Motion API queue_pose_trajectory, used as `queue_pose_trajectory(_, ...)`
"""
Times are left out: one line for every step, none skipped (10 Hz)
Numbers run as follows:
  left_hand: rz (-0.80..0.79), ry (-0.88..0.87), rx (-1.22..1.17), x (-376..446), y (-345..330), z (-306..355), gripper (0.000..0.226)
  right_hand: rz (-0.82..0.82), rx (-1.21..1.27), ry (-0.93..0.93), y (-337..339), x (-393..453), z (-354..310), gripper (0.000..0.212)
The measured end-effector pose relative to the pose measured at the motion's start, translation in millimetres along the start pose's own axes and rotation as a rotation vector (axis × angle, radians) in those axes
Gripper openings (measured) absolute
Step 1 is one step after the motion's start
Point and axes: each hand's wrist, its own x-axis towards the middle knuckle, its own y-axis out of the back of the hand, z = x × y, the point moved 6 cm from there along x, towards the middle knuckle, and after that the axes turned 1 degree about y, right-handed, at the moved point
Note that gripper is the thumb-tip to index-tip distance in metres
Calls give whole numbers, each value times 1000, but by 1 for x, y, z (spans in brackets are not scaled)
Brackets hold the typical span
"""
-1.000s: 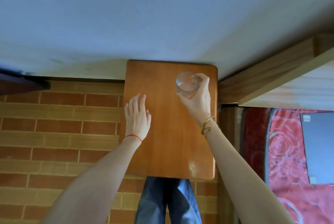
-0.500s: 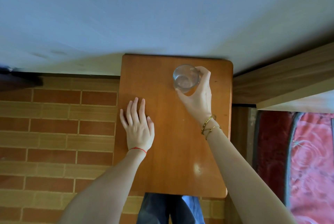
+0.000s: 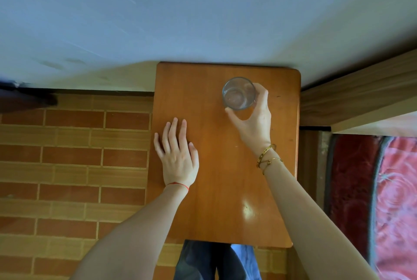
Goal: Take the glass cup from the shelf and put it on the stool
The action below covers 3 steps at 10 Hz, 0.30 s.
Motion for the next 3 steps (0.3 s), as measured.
queue_pose_trajectory(-7, -1, -1, 1, -3, -1, 54, -50, -12, -33, -2, -1, 9, 76)
queue_pose_trajectory(3, -22, 8, 0, 2, 2, 54, -101, -71, -43, 5, -10, 6, 85)
queue_pose_trajectory(2, -20, -7, 2, 8, 3, 53, -107, -129, -52, 18, -21, 6, 84)
